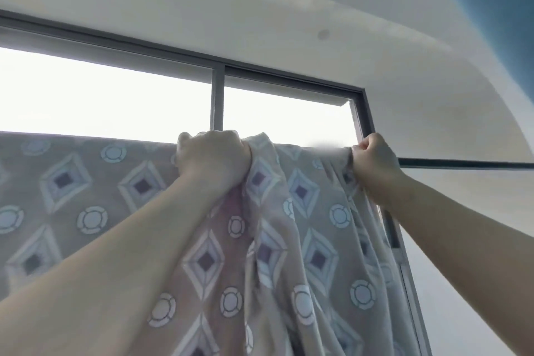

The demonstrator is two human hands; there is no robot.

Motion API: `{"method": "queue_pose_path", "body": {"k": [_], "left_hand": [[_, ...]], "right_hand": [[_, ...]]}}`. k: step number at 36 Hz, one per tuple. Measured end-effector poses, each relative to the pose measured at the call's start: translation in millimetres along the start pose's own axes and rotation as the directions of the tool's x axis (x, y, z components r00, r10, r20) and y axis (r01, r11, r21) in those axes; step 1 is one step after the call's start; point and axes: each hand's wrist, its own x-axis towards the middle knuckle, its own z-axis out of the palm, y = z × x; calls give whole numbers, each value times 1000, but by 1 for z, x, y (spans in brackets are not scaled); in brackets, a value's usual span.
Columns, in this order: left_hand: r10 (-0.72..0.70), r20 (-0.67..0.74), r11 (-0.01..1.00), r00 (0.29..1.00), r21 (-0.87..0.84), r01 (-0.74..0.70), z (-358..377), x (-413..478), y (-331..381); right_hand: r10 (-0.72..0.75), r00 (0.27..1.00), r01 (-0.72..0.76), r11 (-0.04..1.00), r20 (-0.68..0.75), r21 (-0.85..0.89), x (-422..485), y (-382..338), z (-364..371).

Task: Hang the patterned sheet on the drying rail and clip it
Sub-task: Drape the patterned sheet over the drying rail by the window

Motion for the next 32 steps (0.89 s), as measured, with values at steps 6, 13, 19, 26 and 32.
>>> {"method": "queue_pose_path", "body": {"k": [6, 13, 19, 26, 32], "left_hand": [[37, -124, 999, 992, -4, -38, 6, -6, -5], [74, -195, 997, 978, 36, -68, 8, -9, -14], [105, -235, 994, 966, 39, -99, 14, -11, 1], [81, -265, 997, 961, 17, -79, 13, -12, -7], [127, -252, 992, 959, 37, -122, 12, -13, -15]], "right_hand": [[-21, 993, 11, 996, 113, 89, -4, -2, -9], [96, 973, -123, 985, -212, -120, 9, 32, -43], [-104, 989, 44, 882, -103, -469, -3, 7, -30], [-369, 917, 382, 921, 154, -69, -13, -11, -5], [-84, 993, 31, 870, -86, -493, 11, 24, -41]]}}
